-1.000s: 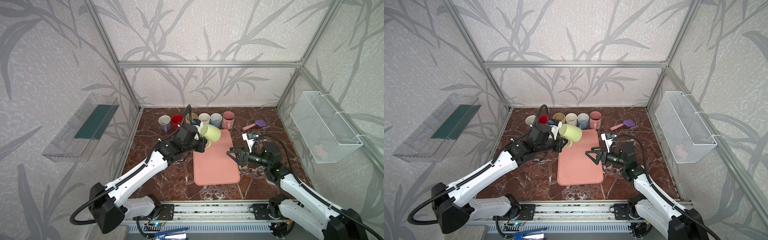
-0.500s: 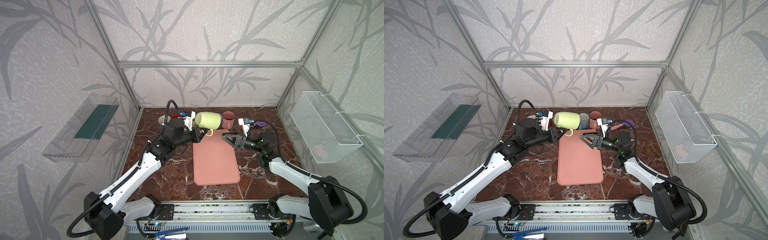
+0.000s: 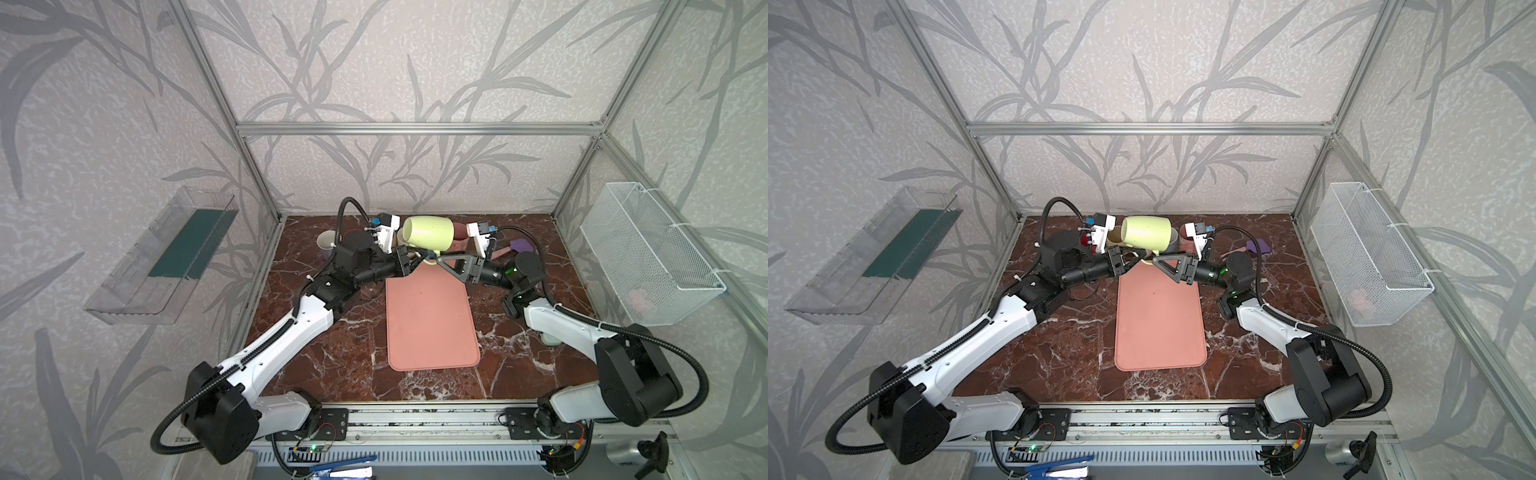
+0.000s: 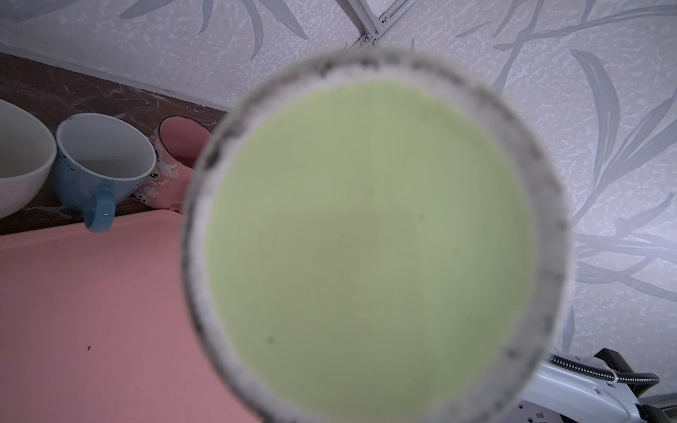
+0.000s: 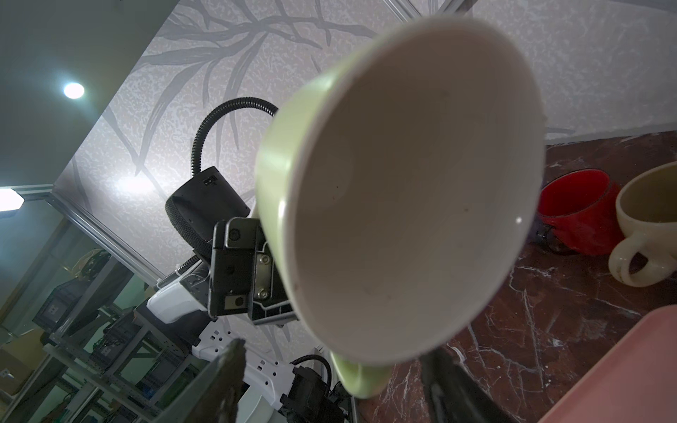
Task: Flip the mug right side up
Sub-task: 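Lift the green mug toward the mug row while the right gripper approaches it, then grasp the green mug with the right gripper and release the left gripper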
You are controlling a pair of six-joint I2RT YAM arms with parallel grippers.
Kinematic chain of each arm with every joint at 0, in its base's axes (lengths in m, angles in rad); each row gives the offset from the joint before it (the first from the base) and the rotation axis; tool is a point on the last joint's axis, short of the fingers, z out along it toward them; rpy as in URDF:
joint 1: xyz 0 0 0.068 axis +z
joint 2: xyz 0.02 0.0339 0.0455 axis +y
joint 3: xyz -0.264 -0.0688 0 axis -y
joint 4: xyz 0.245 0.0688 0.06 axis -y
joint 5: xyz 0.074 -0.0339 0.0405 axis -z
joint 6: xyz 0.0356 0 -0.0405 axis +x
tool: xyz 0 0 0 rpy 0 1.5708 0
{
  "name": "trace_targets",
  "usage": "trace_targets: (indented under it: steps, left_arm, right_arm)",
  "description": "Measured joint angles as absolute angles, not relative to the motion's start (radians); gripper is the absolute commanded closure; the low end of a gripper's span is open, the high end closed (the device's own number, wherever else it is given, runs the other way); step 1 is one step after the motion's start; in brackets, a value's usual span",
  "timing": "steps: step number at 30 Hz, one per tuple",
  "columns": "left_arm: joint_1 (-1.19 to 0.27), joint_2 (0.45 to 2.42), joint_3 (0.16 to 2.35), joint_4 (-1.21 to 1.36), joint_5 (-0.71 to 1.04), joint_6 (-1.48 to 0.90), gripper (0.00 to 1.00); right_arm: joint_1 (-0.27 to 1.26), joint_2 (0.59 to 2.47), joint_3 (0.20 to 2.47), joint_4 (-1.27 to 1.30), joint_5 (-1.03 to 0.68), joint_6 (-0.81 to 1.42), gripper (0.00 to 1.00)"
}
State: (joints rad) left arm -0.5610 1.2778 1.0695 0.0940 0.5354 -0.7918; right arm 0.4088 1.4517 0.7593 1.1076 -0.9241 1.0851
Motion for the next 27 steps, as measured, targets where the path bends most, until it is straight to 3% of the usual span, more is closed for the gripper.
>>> trace_targets:
  steps: [7,14,20,23,27]
  left_arm:
    - [-0.560,1.317,1.068,0.159,0.554,-0.829,1.00]
    - [-0.558,1.337,1.032,0.258,0.566,-0.868,1.00]
    - [-0.555,1.339,0.992,0.330,0.570,-0.896,1.00]
    - [-0.554,1.346,0.979,0.369,0.575,-0.919,1.00]
    - [-0.554,1.368,0.959,0.444,0.587,-0.944,1.00]
  right_arm:
    - [0.409,1.512,0.794,1.162,-0.923,1.133,0.44]
    - [0.400,1.576,0.804,1.242,-0.917,1.202,0.72]
    - [0.390,1.606,0.805,1.276,-0.918,1.245,0.86]
    - [0.387,1.606,0.805,1.284,-0.918,1.246,1.00]
    - [0.384,1.607,0.805,1.285,-0.919,1.246,1.00]
